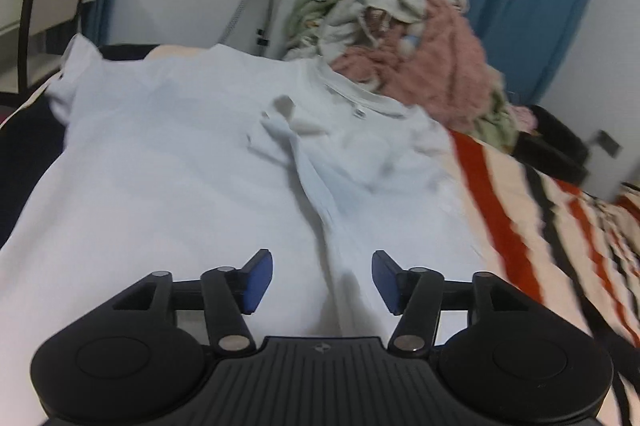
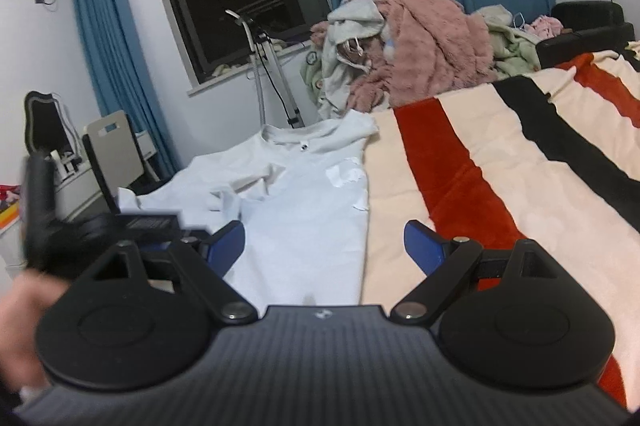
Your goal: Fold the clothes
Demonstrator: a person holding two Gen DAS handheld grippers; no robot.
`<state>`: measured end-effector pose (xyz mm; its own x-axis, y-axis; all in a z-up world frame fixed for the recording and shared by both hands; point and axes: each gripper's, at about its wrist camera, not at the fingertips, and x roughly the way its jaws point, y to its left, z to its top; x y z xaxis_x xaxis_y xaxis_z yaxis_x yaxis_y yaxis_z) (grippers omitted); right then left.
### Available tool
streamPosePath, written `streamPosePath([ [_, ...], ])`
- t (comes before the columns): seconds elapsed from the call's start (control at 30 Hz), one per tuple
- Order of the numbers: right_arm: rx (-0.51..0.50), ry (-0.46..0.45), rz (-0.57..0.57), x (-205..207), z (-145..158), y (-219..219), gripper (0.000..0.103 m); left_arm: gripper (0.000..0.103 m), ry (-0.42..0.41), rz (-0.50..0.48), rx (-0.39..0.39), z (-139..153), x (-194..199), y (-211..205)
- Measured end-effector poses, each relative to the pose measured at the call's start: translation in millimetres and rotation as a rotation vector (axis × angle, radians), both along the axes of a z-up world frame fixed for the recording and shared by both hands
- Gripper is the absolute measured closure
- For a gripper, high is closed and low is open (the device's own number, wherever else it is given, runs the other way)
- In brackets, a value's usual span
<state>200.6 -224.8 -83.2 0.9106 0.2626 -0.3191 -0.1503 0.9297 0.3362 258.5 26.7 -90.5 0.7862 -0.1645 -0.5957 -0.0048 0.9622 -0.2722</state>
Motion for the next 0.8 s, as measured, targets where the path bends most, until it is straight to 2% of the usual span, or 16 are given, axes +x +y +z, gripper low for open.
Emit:
streamPosePath([
  [0.07, 0.000, -0.019, -0.004, -9, 6, 0, 0.015, 0.033, -0.021, -0.003, 0.040, 11, -36, -6],
  [0.17, 0.019, -0.030, -0.021, -24, 15, 1, 0.015, 0.025, -0.049, -0.022, 0.066, 29, -80, -14],
  [0.23, 0.040, -0.027, -0.015, -37, 21, 4, 0.015, 0.021, -0.085, -0.037, 0.111, 42, -106, -21],
  [0.33, -0.013, -0.070, 0.010, -62, 30, 16, 0.015, 0.010, -0.144, -0.060, 0.191, 59, -140, -31],
  [0.43, -0.058, -0.087, 0.035, -86, 35, 28, 0.015, 0.000, -0.180, -0.062, 0.217, 67, -177, -35],
  [0.6, -0.138, -0.091, 0.031, -104, 34, 44, 0.015, 0.000, -0.216, -0.085, 0.180, 67, -214, -29],
  [0.8, -0.195, -0.135, 0.014, -108, 35, 54, 0.015, 0.000, -0.220, -0.053, 0.211, 67, -209, -24],
])
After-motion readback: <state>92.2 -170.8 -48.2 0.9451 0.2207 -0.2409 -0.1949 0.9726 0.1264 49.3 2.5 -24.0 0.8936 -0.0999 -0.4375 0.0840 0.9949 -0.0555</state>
